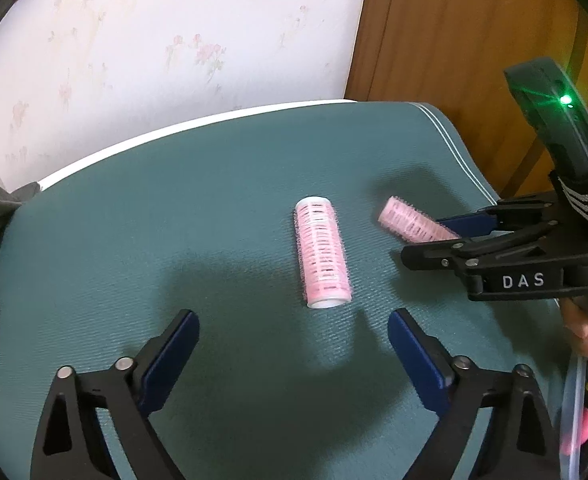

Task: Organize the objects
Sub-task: 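Grasp one pink roller with the right gripper while the left grasps the other, then lift and carry both pink rollers over the clear basin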

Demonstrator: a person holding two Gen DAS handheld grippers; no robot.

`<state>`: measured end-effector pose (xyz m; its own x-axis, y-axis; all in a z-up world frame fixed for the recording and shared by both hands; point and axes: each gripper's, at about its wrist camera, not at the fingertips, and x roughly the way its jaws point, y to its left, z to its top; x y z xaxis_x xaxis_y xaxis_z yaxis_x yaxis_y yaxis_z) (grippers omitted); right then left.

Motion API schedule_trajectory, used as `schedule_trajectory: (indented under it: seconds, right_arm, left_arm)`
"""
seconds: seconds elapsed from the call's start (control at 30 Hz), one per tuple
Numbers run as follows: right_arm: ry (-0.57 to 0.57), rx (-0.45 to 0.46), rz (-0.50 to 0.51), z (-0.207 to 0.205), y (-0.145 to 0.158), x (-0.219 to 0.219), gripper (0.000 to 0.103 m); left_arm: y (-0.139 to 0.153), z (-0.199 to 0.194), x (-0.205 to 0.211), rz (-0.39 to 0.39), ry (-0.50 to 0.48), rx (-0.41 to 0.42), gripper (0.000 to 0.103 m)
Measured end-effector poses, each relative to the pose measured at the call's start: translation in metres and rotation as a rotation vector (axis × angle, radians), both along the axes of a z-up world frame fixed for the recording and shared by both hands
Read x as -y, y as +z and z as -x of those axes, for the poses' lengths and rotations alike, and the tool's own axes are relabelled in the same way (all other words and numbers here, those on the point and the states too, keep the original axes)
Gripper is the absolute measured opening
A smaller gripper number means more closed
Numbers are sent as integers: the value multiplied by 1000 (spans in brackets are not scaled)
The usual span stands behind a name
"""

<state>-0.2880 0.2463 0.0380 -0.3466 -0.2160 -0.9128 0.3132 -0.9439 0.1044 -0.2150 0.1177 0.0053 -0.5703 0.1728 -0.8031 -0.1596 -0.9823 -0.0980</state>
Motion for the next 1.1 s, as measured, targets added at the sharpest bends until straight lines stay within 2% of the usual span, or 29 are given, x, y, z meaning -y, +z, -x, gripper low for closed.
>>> schedule_trajectory:
  seconds: [0.03, 0.1, 0.27, 0.37, 0.43, 0.47, 0.67, 0.87, 0.93, 1.1]
  right_arm:
    - [6, -1, -2, 0, 0, 0, 35]
    - [14, 13, 12, 0, 0, -1, 30]
    - [17, 27, 60, -7, 5, -3, 29]
    - [-11, 15, 65, -10, 15, -6, 29]
    - [-24, 14, 92, -13, 25, -9, 29]
    - [-33, 6, 98, -17, 33, -11, 29]
    - [-46, -59, 114, -46, 71, -15, 29]
    - [-62, -120, 154, -87, 101, -17, 29]
    - [-67, -133, 165, -101, 105, -21, 29]
    - [-97, -142, 190, -130, 107, -18, 29]
  left_arm:
    - [-1, 1, 0, -4, 1, 5, 91]
    - [-2, 5, -1, -12, 4, 10, 89]
    - [1, 12, -6, -24, 5, 3, 87]
    - [2, 11, -3, -24, 6, 5, 80]
    - [-1, 15, -2, -26, 9, 17, 68]
    - [-2, 16, -2, -32, 11, 24, 66]
    - [-5, 19, -2, -52, 14, 39, 64]
    - [-5, 16, 1, -57, 20, 34, 44]
    - [-3, 14, 3, -66, 10, 32, 31]
    - [3, 3, -3, -47, -23, 3, 30]
